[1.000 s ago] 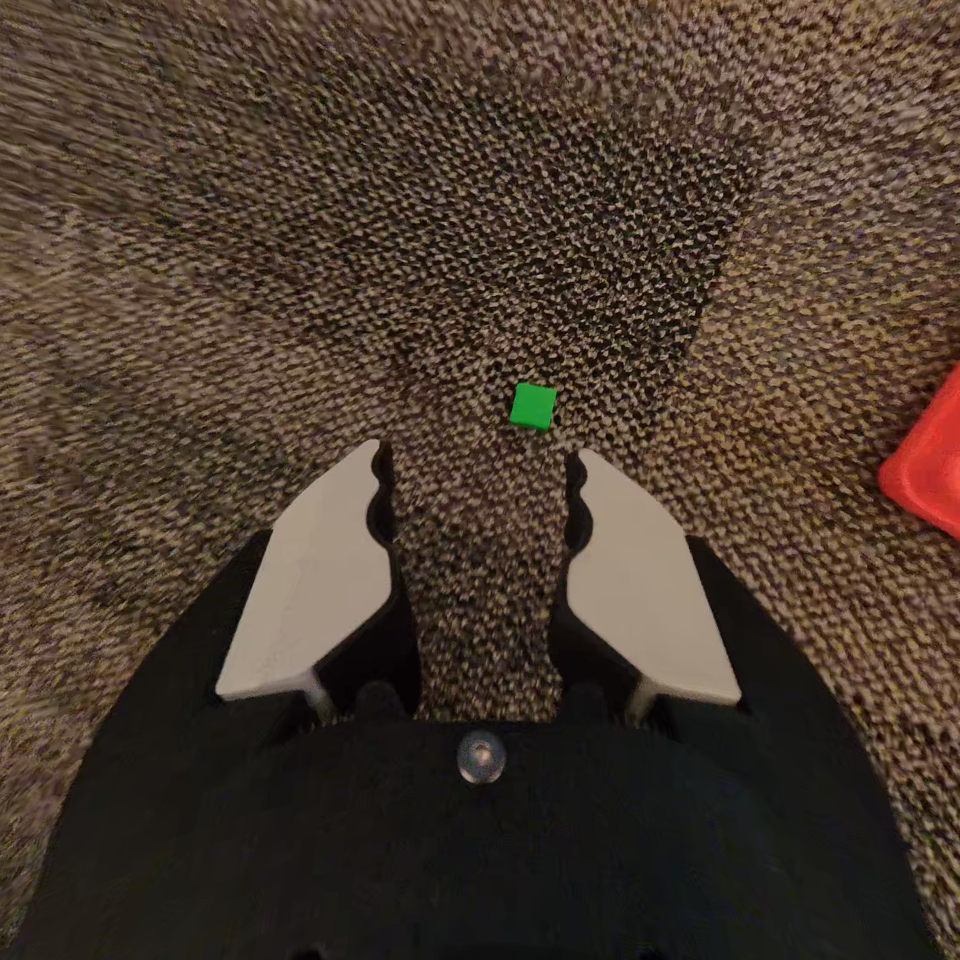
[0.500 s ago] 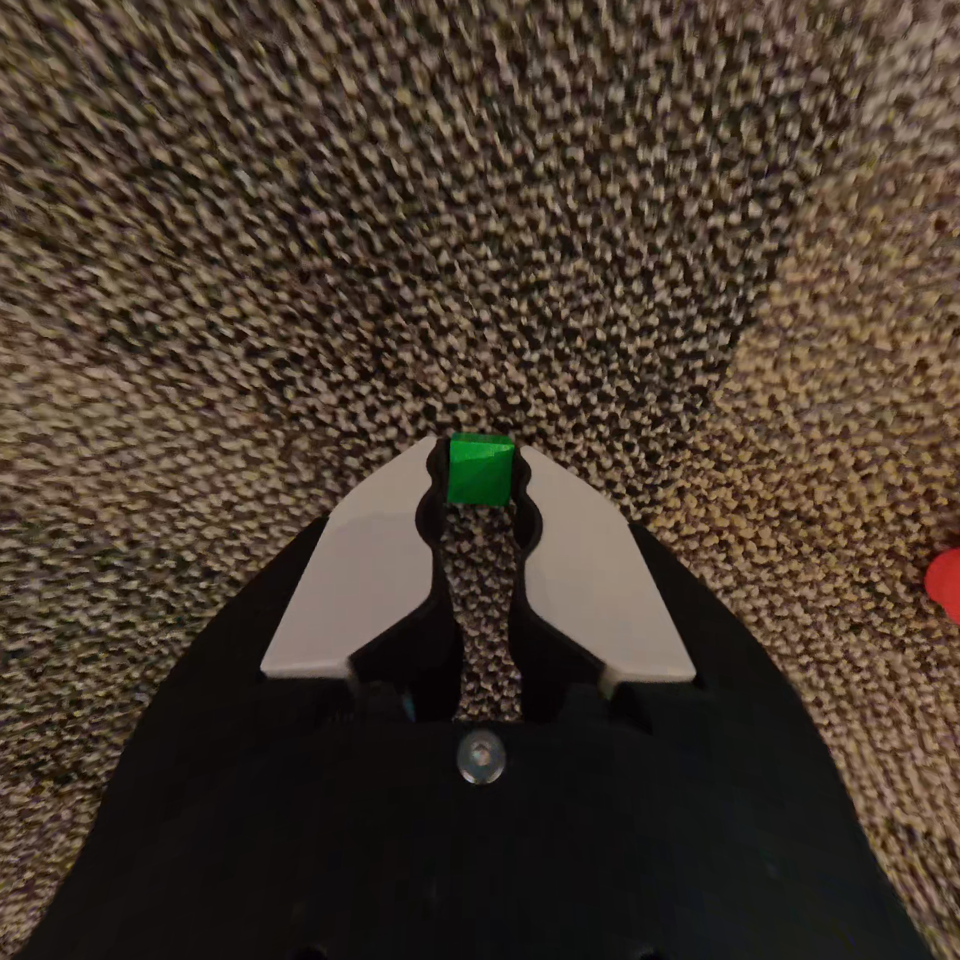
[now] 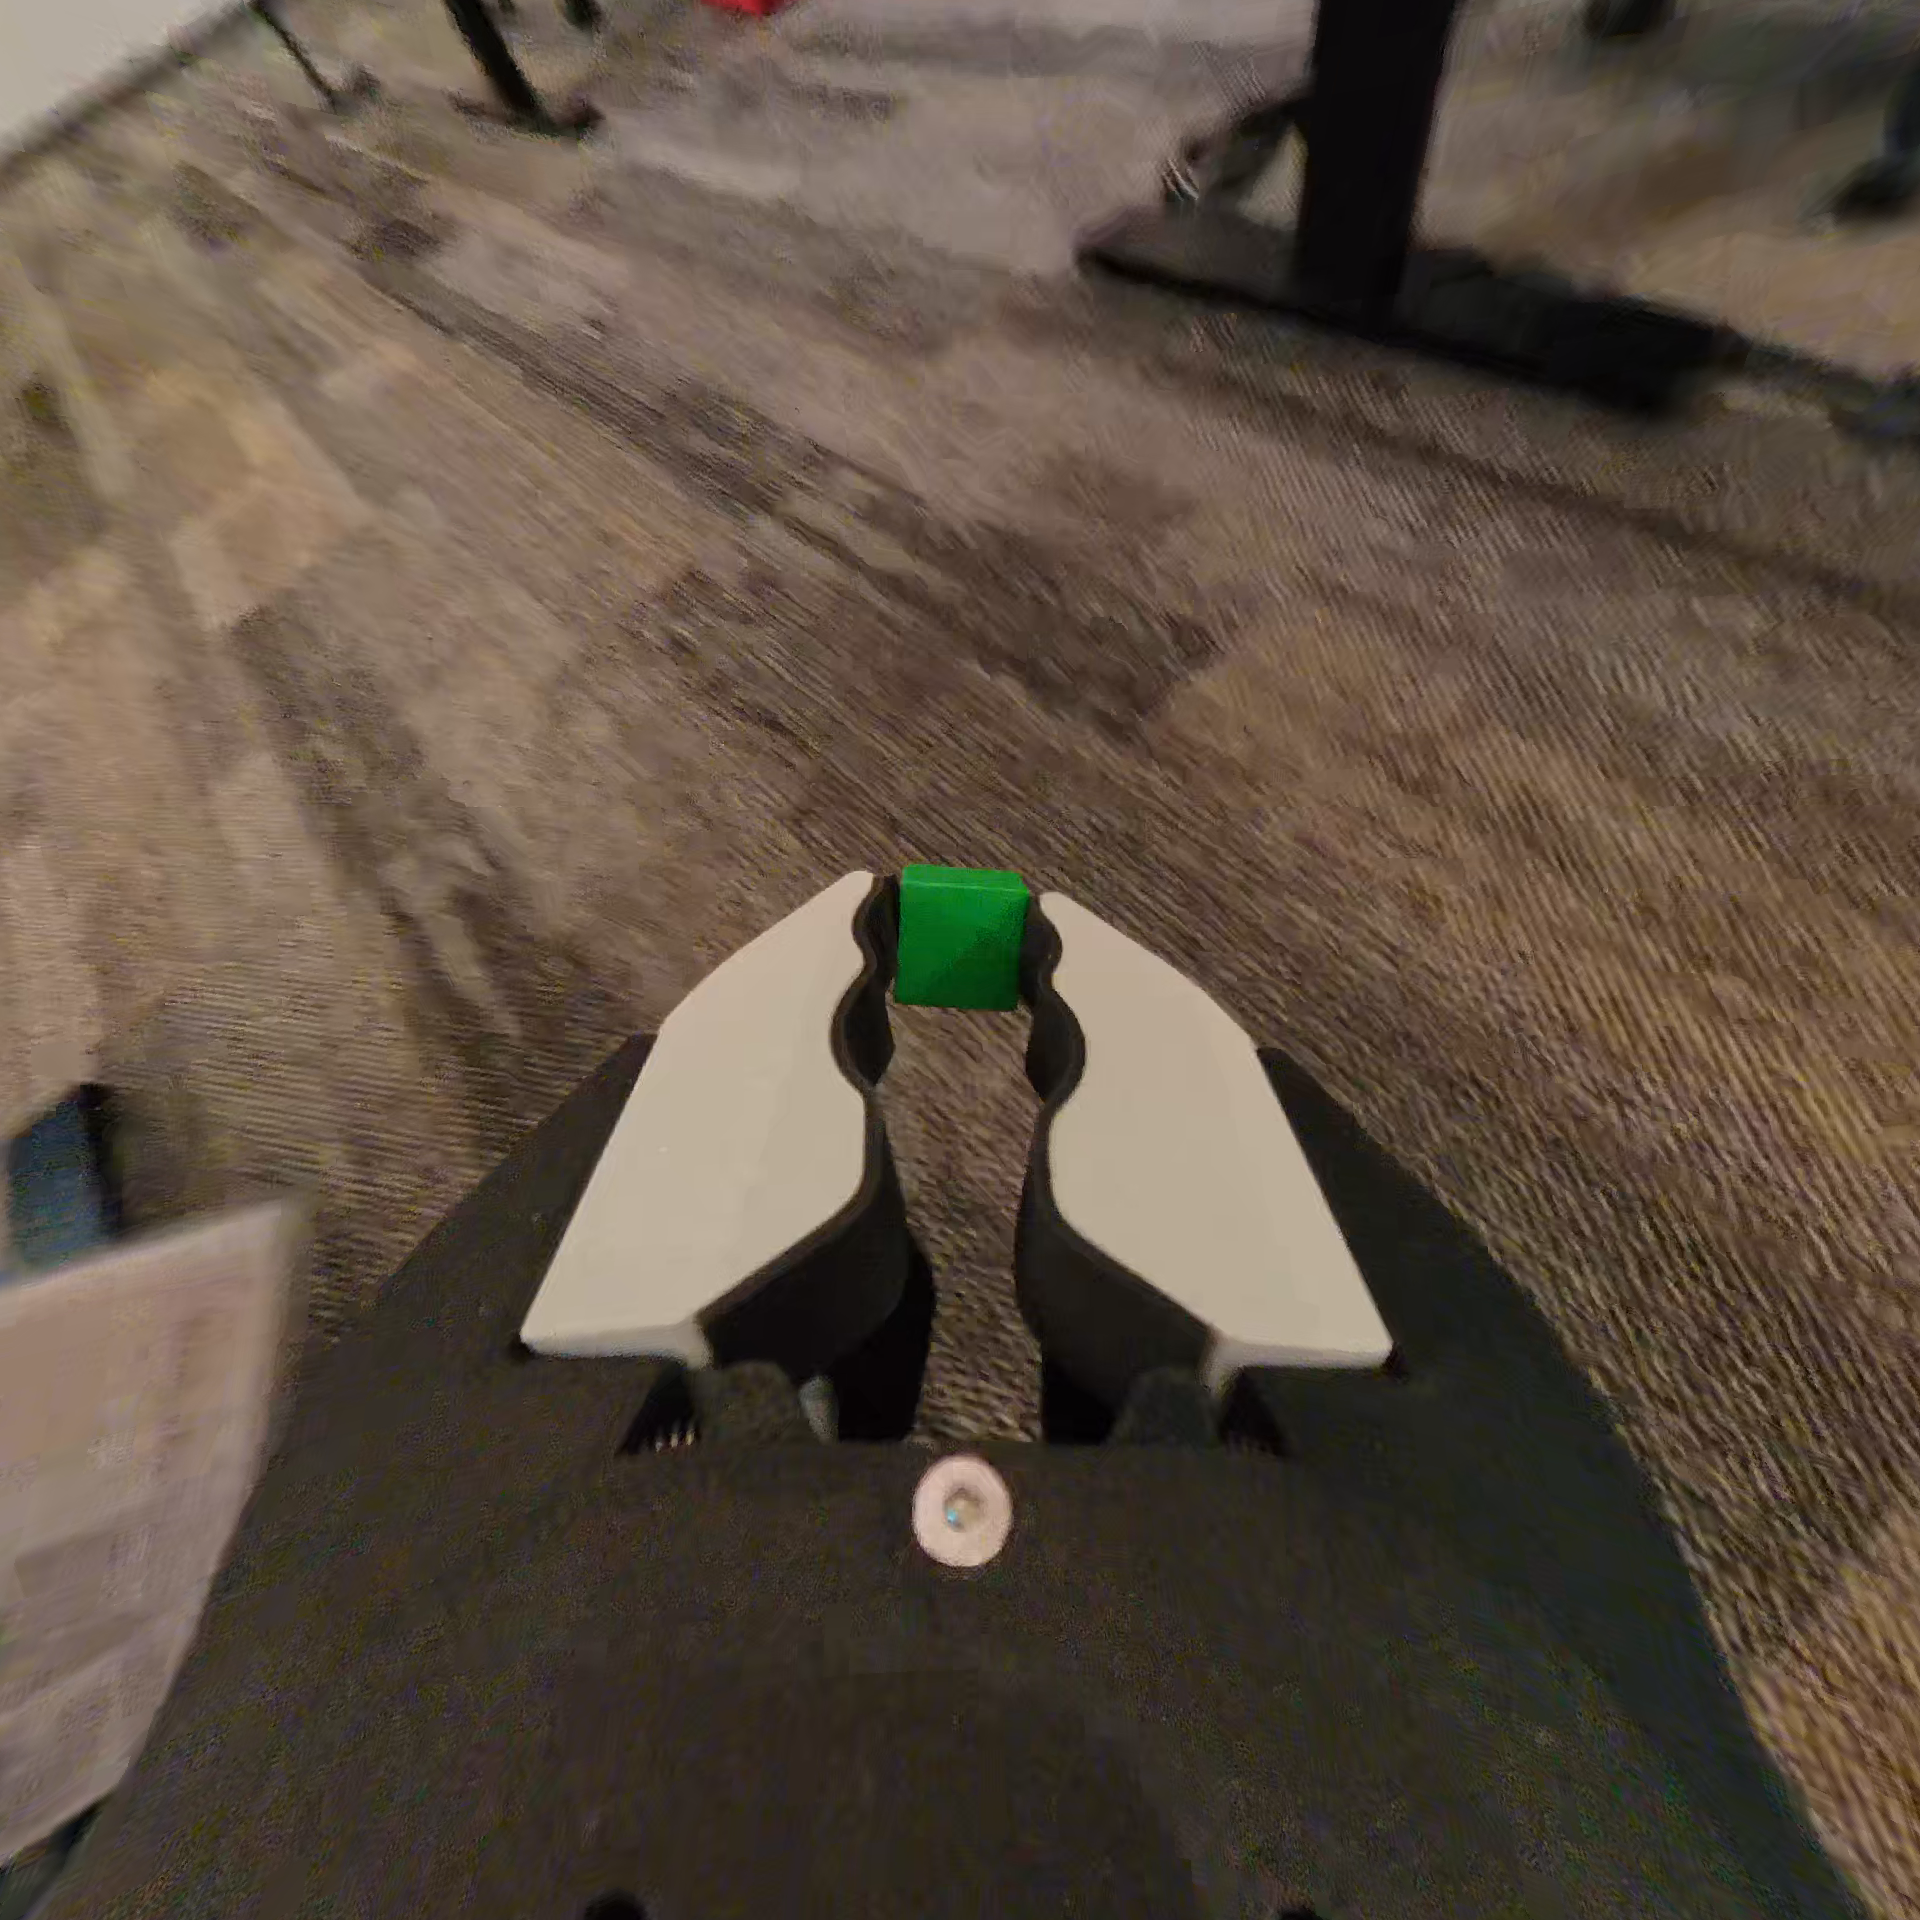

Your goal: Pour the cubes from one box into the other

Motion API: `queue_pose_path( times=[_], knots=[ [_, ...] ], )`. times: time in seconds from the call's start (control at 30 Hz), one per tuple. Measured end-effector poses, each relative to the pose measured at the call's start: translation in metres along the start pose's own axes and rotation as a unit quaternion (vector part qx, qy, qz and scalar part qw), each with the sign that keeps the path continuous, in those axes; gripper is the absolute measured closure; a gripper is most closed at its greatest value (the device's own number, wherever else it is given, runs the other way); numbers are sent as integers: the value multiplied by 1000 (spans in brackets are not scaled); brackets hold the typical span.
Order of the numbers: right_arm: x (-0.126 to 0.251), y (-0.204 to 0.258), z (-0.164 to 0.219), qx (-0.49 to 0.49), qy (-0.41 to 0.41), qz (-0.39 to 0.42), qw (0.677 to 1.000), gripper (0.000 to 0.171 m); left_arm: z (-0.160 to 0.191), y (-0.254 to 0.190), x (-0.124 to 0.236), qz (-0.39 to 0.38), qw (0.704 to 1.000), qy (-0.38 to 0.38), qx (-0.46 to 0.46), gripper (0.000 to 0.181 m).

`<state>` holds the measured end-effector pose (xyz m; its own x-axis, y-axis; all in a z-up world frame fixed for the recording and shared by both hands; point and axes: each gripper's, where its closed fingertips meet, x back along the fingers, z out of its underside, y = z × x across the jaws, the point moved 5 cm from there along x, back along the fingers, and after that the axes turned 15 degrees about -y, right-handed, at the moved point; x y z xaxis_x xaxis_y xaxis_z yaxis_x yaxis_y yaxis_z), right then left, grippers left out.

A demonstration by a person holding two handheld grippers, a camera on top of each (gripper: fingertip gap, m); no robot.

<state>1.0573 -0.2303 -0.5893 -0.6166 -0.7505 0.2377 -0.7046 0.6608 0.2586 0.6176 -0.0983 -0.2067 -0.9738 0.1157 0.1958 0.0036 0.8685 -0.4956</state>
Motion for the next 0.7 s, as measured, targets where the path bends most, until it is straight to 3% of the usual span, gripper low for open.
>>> queue_pose_path(
  times=[0.13,0.27,0.4,0.53,0.7],
  knots=[
    [36,81,-76,23,-17,-66,997,154,-7,-6,9,33,998,-45,-1,129],
    [81,157,-140,45,-30,-127,990,154,-9,-9,12,57,997,-51,5,110],
    [131,247,-220,78,-78,-189,976,154,-7,-32,35,99,991,-84,29,115],
    [209,342,-285,107,-136,-243,955,154,7,-93,89,177,978,-73,78,115],
    [304,463,-316,142,-162,-303,928,154,13,-172,199,268,961,-61,27,116]
  ],
)
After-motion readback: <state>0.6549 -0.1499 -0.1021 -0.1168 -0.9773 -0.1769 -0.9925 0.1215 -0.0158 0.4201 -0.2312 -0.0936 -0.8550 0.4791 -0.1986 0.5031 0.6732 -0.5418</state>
